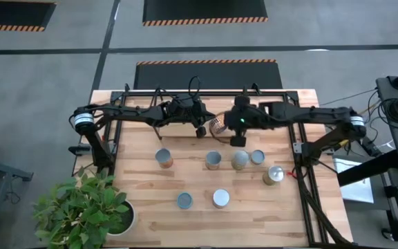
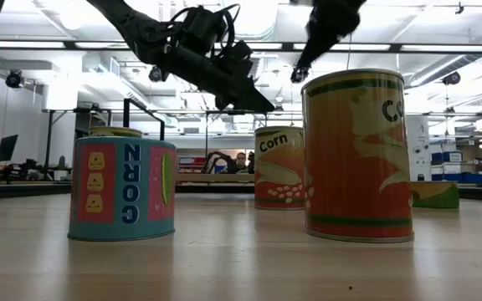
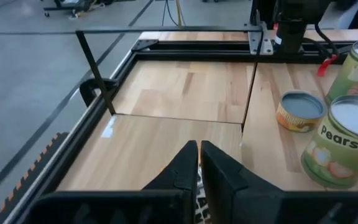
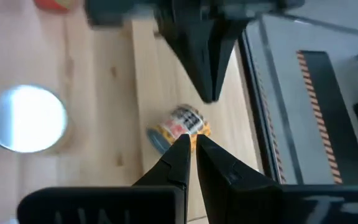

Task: Pick and place cans onto a shelf
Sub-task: Put the small yellow canned bean on the shelf

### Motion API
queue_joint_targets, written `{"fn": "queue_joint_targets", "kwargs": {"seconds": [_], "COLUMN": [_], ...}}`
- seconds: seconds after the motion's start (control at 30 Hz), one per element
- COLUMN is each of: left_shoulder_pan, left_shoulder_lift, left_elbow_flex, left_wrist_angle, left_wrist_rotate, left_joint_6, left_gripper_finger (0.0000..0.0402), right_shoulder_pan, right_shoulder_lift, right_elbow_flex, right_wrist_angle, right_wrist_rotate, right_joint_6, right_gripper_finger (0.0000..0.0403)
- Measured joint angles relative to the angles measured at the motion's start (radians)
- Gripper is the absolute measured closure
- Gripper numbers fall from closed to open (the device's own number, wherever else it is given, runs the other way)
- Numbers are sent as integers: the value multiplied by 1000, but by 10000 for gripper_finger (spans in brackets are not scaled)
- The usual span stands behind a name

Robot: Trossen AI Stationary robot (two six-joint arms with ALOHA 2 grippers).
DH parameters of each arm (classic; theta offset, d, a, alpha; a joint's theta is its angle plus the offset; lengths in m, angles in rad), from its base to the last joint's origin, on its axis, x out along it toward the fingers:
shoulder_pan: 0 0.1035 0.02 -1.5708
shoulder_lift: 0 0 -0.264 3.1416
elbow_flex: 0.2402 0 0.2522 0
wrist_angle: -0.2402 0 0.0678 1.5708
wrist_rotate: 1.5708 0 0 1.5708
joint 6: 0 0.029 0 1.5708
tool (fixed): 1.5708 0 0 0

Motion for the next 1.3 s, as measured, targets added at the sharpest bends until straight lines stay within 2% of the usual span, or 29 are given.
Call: {"fn": "queue_joint_targets", "kwargs": {"seconds": [0.2, 0.3, 0.93, 1.1, 1.3], "left_shoulder_pan": [0, 5, 41, 41, 44], "left_shoulder_lift": [7, 22, 127, 128, 128], "left_elbow_flex": [-1, -1, -2, -2, -2], "left_wrist_angle": [-3, 0, 60, 66, 63], "left_wrist_rotate": [1, 1, -1, 0, 0], "left_joint_6": [39, 65, 61, 58, 53], "left_gripper_finger": [401, 401, 402, 402, 402], "right_shoulder_pan": [-63, -63, -64, -64, -64], "right_shoulder_lift": [84, 124, 220, 217, 218], "right_elbow_flex": [-16, -27, -89, -121, -181], "right_wrist_angle": [2, 3, 59, 63, 136], "right_wrist_rotate": [-117, -125, -111, -48, -36], "right_joint_6": [-61, -74, -88, -84, -93], "right_gripper_finger": [385, 385, 385, 385, 385]}}
